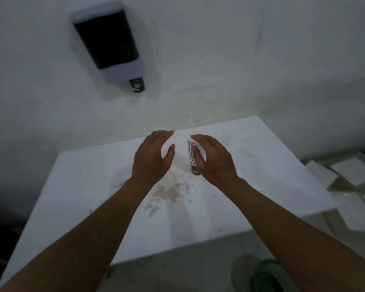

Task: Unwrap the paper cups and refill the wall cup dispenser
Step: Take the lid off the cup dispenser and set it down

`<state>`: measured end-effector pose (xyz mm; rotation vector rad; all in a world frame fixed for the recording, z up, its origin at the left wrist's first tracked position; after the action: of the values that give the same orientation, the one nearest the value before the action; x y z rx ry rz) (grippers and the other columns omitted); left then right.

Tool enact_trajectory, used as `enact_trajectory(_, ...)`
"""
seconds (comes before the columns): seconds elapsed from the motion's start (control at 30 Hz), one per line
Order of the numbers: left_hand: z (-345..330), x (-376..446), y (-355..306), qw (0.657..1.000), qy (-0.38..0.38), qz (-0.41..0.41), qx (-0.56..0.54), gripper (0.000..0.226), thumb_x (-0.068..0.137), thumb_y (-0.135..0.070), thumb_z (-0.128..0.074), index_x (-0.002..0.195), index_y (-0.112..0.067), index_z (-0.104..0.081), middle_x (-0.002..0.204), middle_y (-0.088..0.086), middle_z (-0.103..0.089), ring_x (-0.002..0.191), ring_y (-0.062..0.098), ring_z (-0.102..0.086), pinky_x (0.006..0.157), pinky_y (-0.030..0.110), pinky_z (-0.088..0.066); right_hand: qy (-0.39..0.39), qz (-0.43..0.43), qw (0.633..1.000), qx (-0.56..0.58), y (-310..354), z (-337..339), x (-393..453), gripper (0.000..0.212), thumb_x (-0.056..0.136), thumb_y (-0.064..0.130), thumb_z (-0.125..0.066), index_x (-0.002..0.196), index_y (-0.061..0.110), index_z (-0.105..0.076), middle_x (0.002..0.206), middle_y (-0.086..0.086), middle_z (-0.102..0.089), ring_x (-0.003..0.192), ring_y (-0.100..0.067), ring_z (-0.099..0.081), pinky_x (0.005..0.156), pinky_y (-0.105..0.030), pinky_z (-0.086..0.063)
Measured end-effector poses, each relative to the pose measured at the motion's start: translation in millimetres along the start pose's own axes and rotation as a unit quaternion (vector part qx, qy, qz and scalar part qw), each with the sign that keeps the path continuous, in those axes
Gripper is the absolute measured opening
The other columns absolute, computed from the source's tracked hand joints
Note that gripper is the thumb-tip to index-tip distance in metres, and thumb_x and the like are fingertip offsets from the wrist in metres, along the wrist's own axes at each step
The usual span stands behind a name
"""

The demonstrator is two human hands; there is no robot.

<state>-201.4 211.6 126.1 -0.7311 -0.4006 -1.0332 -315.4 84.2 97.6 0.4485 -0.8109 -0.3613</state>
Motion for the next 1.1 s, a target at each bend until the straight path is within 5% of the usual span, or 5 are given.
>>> enact_trajectory(0.2, 52, 40, 74, 0.997, -0.044, 0.024, 0.065, 0.046, 0.091, -0.033, -0.063, 0.134, -0.018, -0.058, 0.135, 0.003, -0.060, 0.124, 0.022, -0.055, 0.099, 0.045, -0.050, -0.001, 0.055, 0.998, -0.010, 54, -51, 70, 0.036, 0.097, 0.025, -0.056, 0.131, 0.017, -0.062, 0.131, -0.003, -0.064, 0.121, -0.019, -0.059, 0.097, -0.037, -0.051)
enact_trajectory(0.43, 89, 122, 135, 0.983, -0.101, 0.046, 0.149, 0.055, 0.090, -0.041, -0.064, 0.138, -0.016, -0.054, 0.146, 0.009, -0.051, 0.134, 0.029, -0.047, 0.110, 0.047, -0.038, 0.015, 0.107, 0.993, -0.052, 78, -96, 182, 0.051, 0.100, 0.038, -0.045, 0.149, 0.020, -0.043, 0.157, -0.007, -0.039, 0.146, -0.022, -0.035, 0.119, -0.044, -0.028)
enact_trajectory(0.9, 150, 293, 230, 0.975, -0.143, 0.081, 0.148, 0.065, 0.090, -0.049, -0.056, 0.145, -0.017, -0.041, 0.150, 0.009, -0.042, 0.138, 0.028, -0.039, 0.106, 0.050, -0.042, -0.007, 0.130, 0.990, -0.062, 124, -132, 395, 0.059, 0.099, 0.041, -0.045, 0.153, 0.019, -0.033, 0.158, -0.011, -0.036, 0.146, -0.028, -0.033, 0.116, -0.050, -0.031)
enact_trajectory(1.1, 152, 339, 272, 0.981, -0.123, 0.127, 0.080, 0.071, 0.091, -0.057, -0.053, 0.151, -0.027, -0.030, 0.160, 0.004, -0.028, 0.146, 0.025, -0.028, 0.113, 0.048, -0.036, 0.025, 0.076, 0.996, -0.038, 133, -150, 455, 0.060, 0.099, 0.052, -0.042, 0.154, 0.035, -0.026, 0.165, -0.005, -0.020, 0.149, -0.027, -0.024, 0.115, -0.046, -0.031)
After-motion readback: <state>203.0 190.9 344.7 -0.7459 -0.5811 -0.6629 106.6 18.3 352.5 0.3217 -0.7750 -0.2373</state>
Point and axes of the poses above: each hand's wrist, its own x-axis towards the middle knuckle, its own z-axis out of the back of the hand, y = z × x, the point moved 10 cm from there along x, towards the middle knuckle
